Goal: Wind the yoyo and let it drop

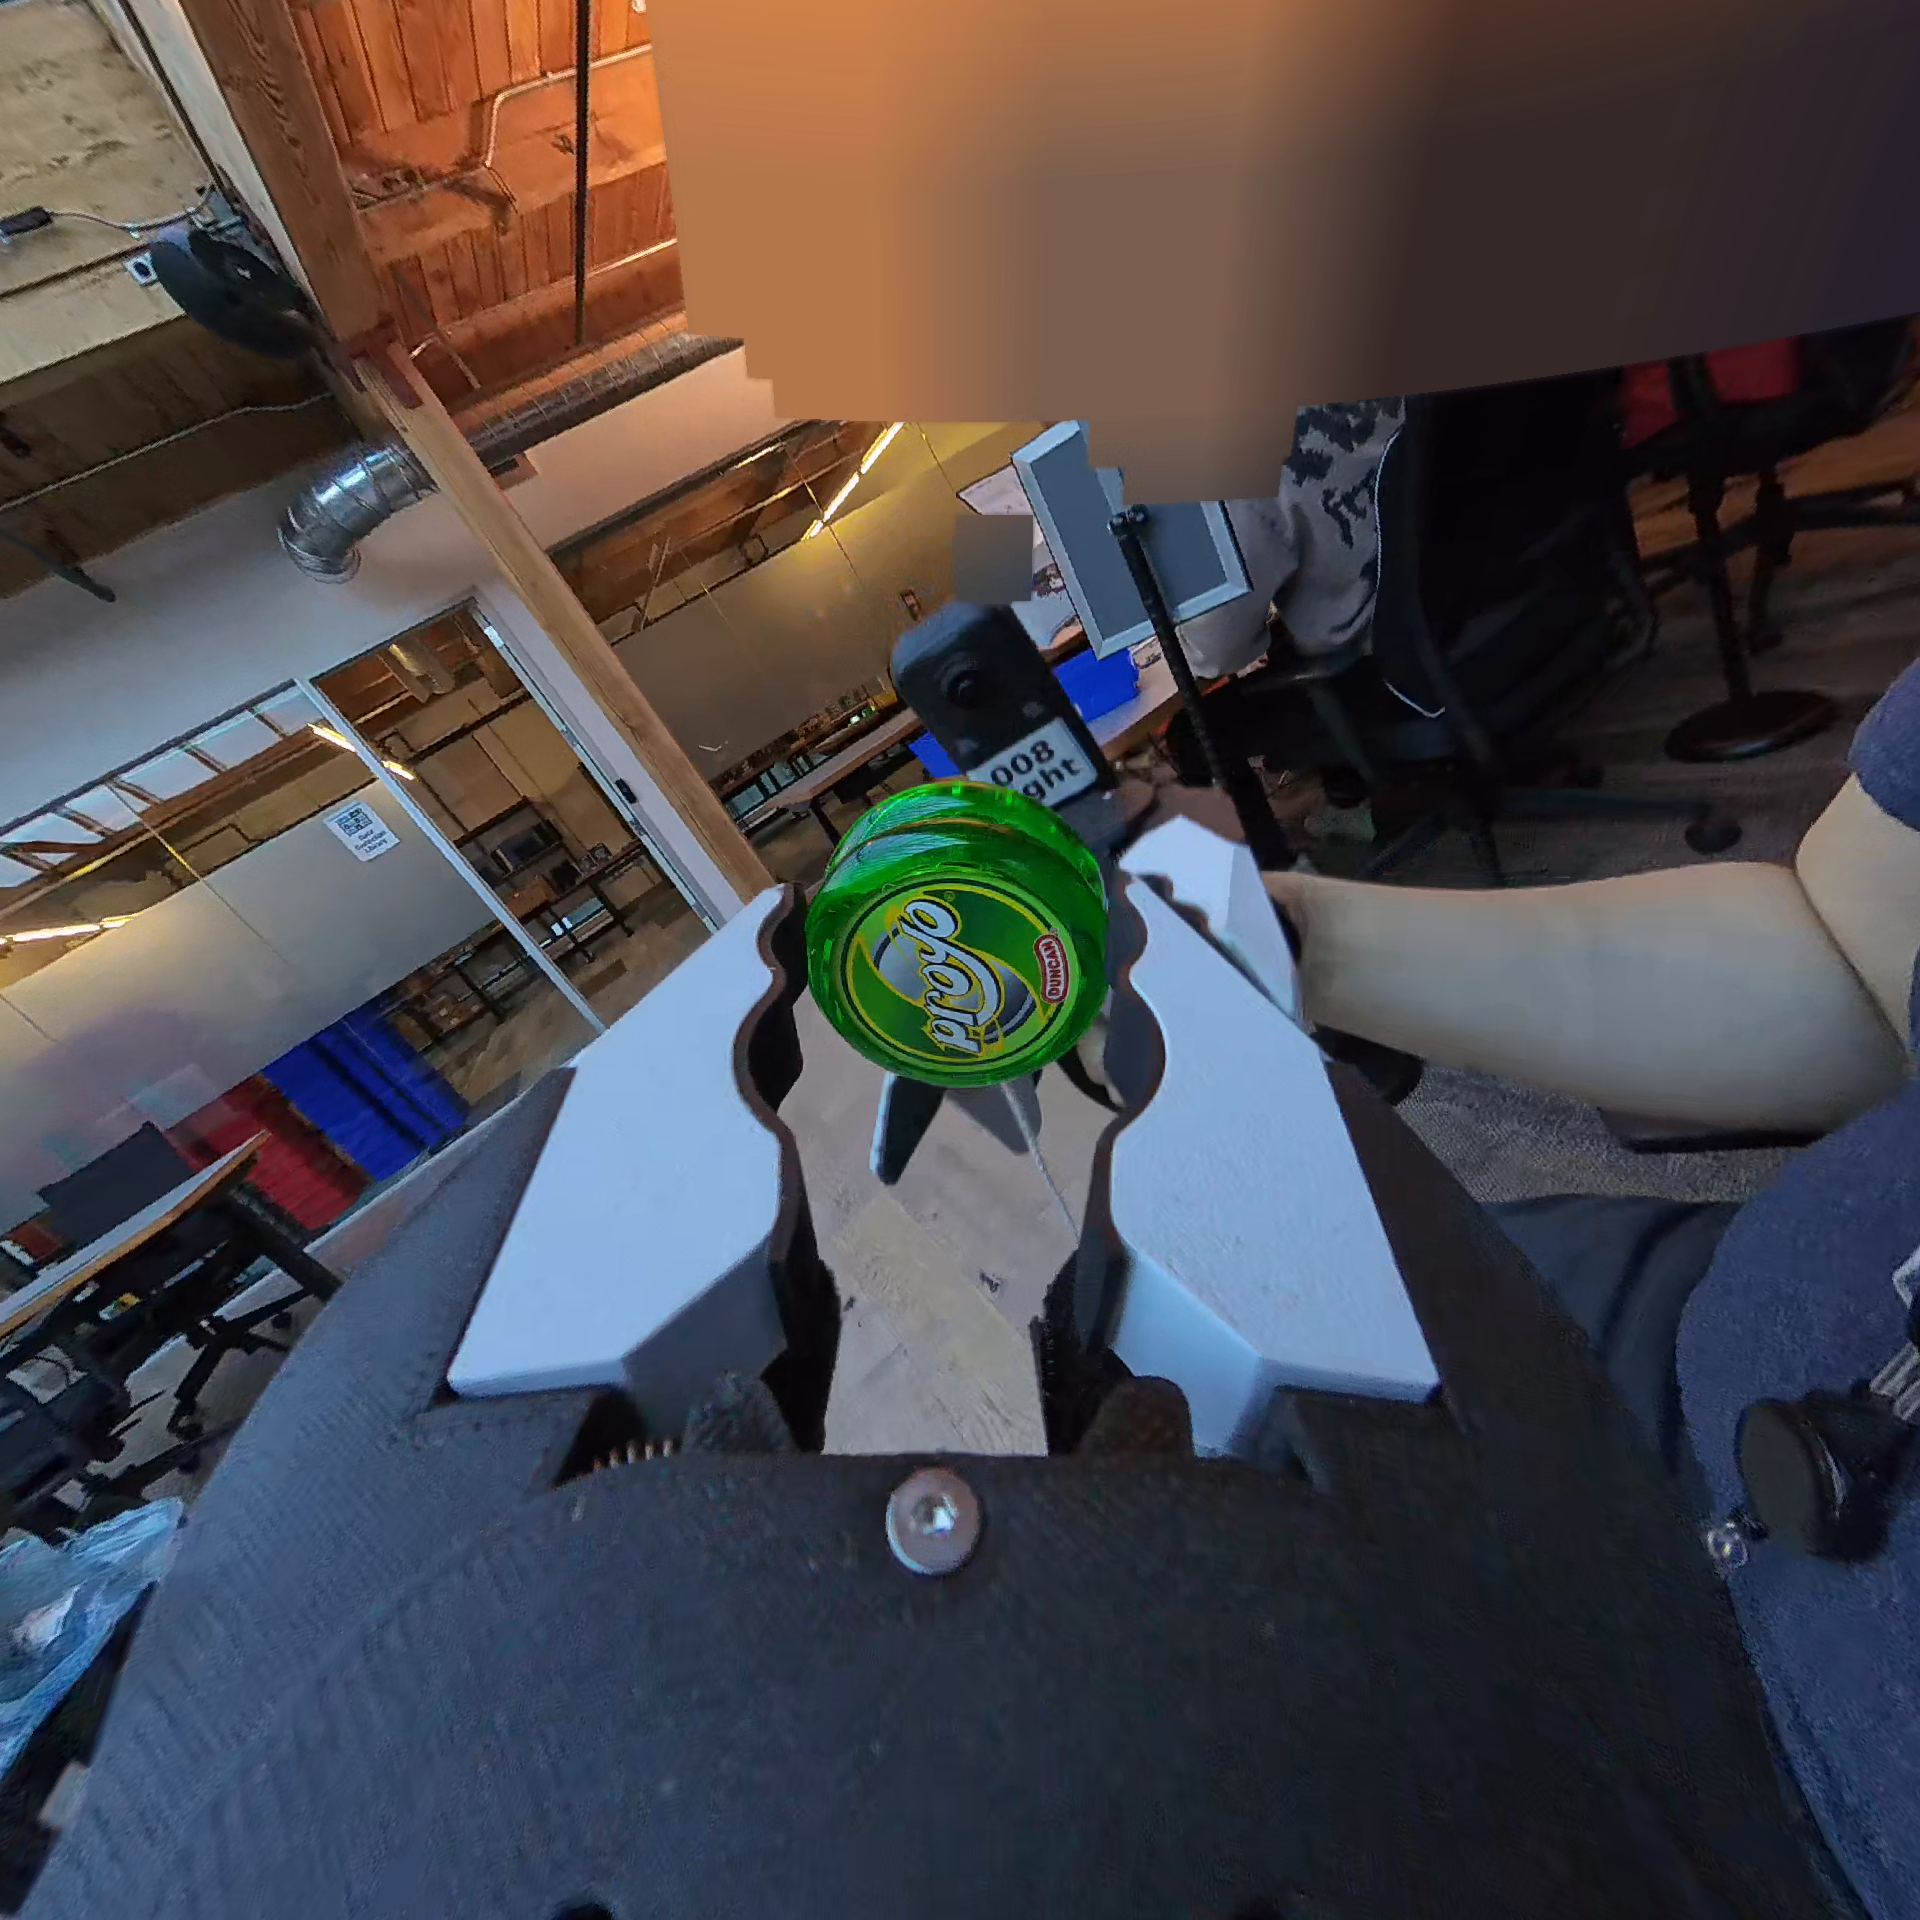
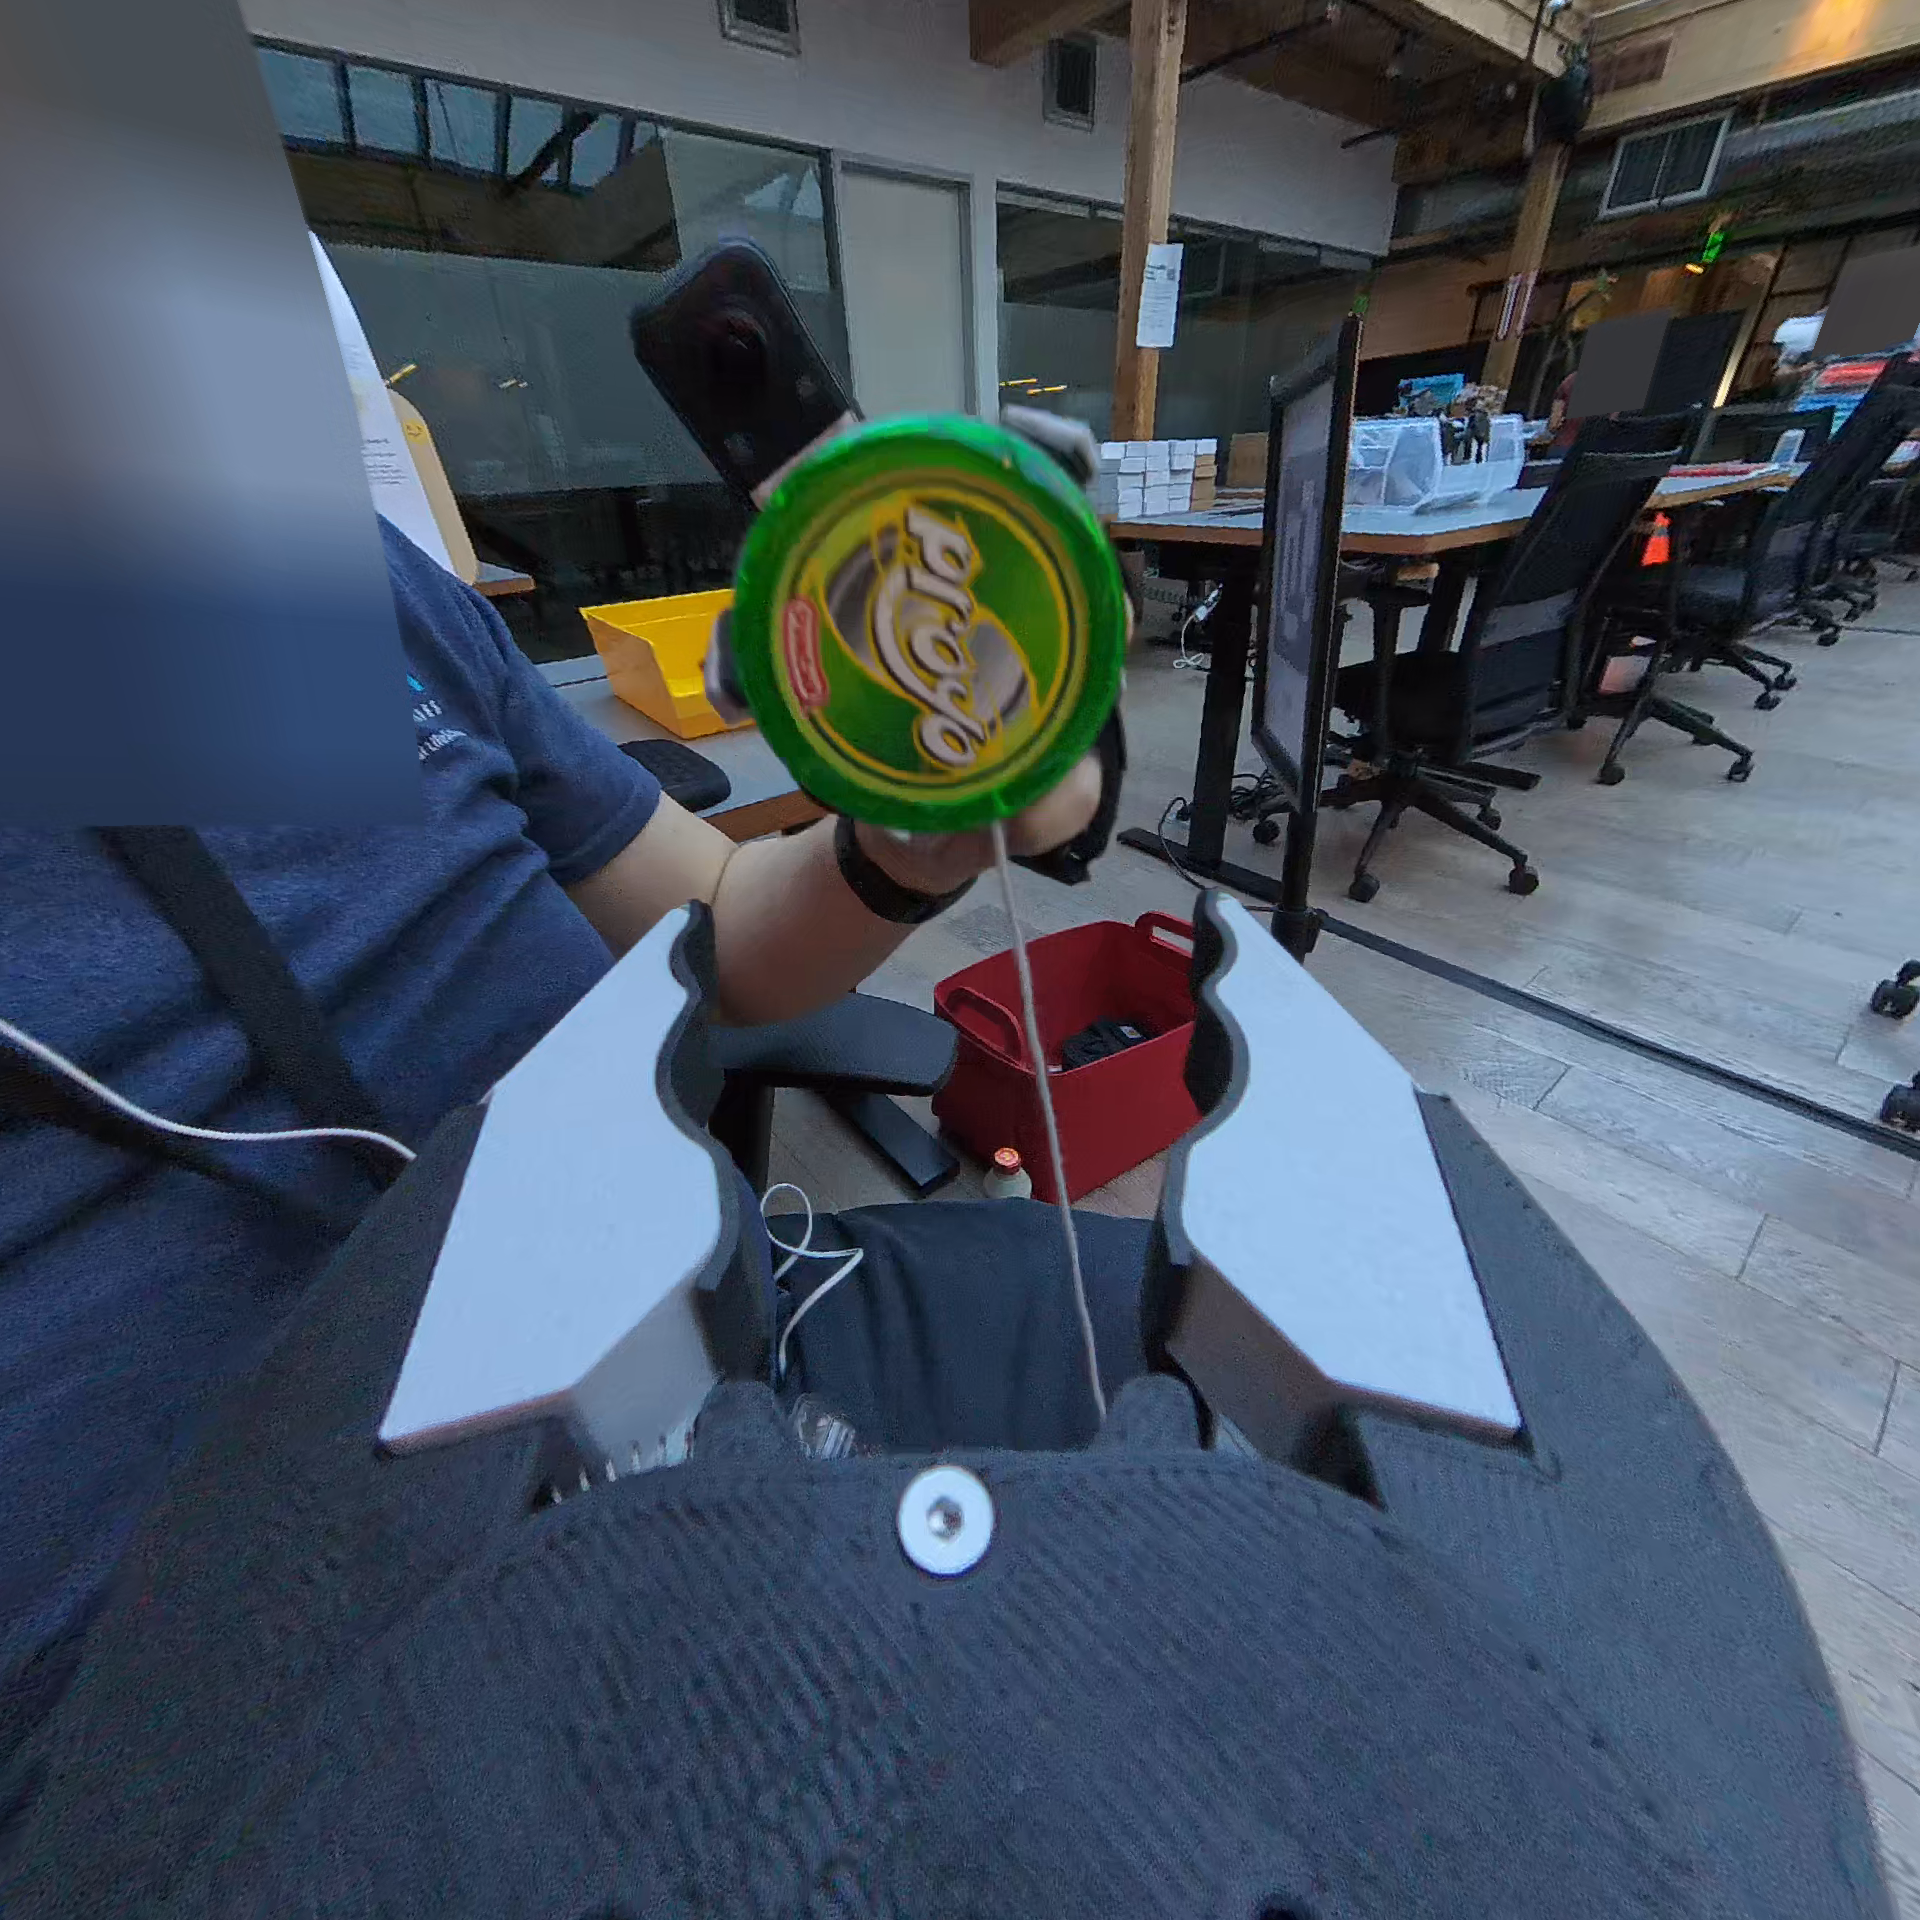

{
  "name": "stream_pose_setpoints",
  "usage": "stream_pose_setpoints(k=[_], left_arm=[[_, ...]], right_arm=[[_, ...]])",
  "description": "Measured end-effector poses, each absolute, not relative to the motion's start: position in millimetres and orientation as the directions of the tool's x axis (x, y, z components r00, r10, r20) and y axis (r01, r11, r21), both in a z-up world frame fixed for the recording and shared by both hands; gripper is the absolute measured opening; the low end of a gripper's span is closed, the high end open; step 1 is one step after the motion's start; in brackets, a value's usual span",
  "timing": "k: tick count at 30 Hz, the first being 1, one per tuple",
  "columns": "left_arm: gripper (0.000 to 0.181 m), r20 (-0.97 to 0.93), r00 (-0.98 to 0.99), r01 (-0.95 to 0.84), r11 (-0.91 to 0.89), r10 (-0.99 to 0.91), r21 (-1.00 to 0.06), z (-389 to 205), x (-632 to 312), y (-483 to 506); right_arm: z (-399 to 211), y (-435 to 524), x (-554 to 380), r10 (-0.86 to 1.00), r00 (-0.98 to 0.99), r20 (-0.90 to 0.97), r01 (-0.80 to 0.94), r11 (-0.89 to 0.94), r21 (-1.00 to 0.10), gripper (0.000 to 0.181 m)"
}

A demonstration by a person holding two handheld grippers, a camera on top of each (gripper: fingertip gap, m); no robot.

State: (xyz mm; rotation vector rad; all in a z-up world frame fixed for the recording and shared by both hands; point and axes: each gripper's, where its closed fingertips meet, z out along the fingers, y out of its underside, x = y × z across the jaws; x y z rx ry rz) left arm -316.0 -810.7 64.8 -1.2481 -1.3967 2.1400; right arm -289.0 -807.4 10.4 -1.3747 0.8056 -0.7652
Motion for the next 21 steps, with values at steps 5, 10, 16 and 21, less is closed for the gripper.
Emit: stream_pose_setpoints(k=[5, 10, 16, 21], left_arm=[[0.057, -0.485, -0.593, 0.154, -0.501, 0.643, -0.852, 79.9, -308.2, -807.4], [0.056, -0.498, -0.646, 0.194, -0.506, 0.579, -0.841, 83.0, -290.2, -818.4], [0.056, -0.498, -0.696, 0.222, -0.504, 0.517, -0.834, 80.4, -272.1, -824.5], [0.056, -0.415, -0.701, 0.113, -0.484, 0.580, -0.868, 79.9, -273.7, -818.9]], right_arm=[[-26.6, -793.8, -265.6, -0.795, 0.596, -0.113, -0.074, 0.085, -0.994, 0.056], [-42.4, -762.1, -269.7, -0.642, 0.741, -0.196, -0.159, 0.116, -0.980, 0.031], [-23.9, -748.6, -287.0, -0.586, 0.799, -0.133, -0.097, 0.092, -0.991, 0.000], [-5.6, -756.1, -288.3, -0.665, 0.745, -0.051, -0.026, 0.047, -0.999, 0.000]])
